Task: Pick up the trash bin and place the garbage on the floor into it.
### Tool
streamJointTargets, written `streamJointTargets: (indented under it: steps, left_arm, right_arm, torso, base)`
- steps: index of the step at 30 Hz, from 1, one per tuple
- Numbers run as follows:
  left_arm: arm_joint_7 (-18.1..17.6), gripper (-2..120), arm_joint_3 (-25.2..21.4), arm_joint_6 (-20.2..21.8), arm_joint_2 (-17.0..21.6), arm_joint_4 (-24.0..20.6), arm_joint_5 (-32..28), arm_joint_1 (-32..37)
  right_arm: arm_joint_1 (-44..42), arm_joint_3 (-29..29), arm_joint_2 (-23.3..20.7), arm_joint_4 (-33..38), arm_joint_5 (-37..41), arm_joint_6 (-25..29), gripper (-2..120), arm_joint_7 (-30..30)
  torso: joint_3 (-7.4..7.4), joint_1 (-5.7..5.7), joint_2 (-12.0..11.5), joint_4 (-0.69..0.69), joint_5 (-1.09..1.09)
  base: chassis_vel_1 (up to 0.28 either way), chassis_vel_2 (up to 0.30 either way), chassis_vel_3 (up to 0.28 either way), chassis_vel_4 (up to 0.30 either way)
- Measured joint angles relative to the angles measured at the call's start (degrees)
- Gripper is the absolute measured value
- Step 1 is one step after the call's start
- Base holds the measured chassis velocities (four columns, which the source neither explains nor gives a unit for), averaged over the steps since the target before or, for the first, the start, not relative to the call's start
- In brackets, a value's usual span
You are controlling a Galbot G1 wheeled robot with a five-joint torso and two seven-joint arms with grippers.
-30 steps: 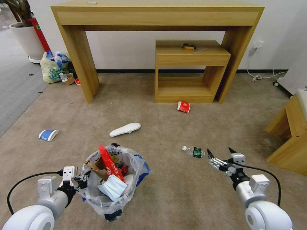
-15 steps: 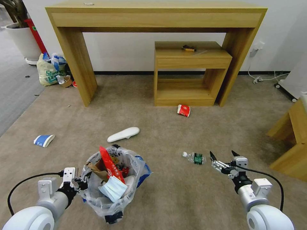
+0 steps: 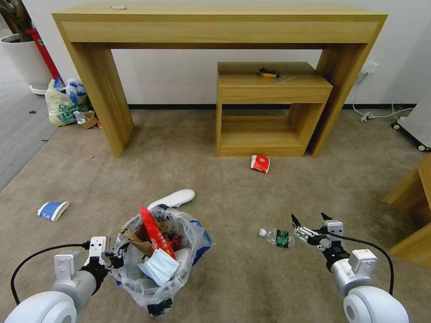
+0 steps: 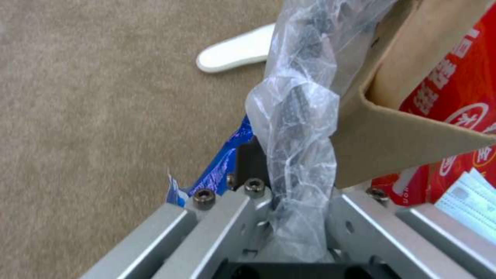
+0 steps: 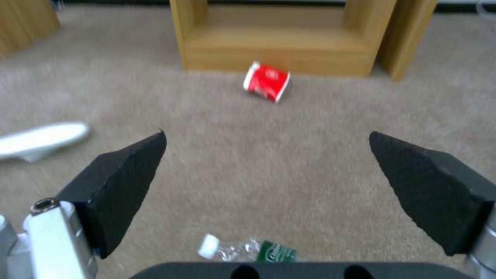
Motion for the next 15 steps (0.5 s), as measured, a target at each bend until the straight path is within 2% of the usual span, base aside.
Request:
streamJointTargets:
  steps: [2,4,6,7,10,15]
  left_arm:
    - [0.10,0,-0.11,0.00,-0.10,-0.36,0.05,0.44]
    - [0.11,0,-0.12,0.00,-0.16,-0.42,0.07,0.56]
    - [0.36,0,-0.20,0.00,-0.56,-0.96,0.44,1.42]
    - [0.47,0,-0.23,0.00,-0.70,-1.13,0.58,1.66]
    - [0.59,0,-0.32,0.00,-0.96,-1.48,0.74,1.98]
    - [0.59,0,-0.53,0.00,-0.99,-1.79,0.75,2.17]
  right_arm:
    - [1.41,0.06,-3.35,-4.17,-0.37,-1.27,100,-2.97]
    - [1.66,0.04,-4.27,-4.93,-0.36,-1.60,100,-3.80]
    - [2.91,-0.72,-8.97,-8.69,-0.27,-3.60,100,-6.78]
    - [3.32,-1.06,-9.82,-9.61,0.04,-4.28,100,-7.26]
    - [5.27,-2.06,-10.85,-12.86,0.95,-6.50,100,-7.68]
    - [7.71,-3.16,-11.75,-18.73,0.20,-7.08,100,-9.34]
  torso:
    - [0.01,0.00,0.00,0.00,0.02]
    - [0.00,0.00,0.00,0.00,0.02]
    - [-0.01,-0.01,0.00,0.00,-0.02]
    - [-0.01,-0.01,0.00,0.00,-0.01]
    - [-0.01,-0.01,0.00,0.01,-0.01]
    - [-0.01,-0.01,0.00,0.01,0.02]
  base:
    - [-0.071,0.064,0.053,-0.046]
    - [0.000,0.000,0.000,0.000]
    - [0.000,0.000,0.000,0.000]
    - [0.000,0.000,0.000,0.000]
    - [0.000,0.000,0.000,0.000]
    - [0.000,0.000,0.000,0.000]
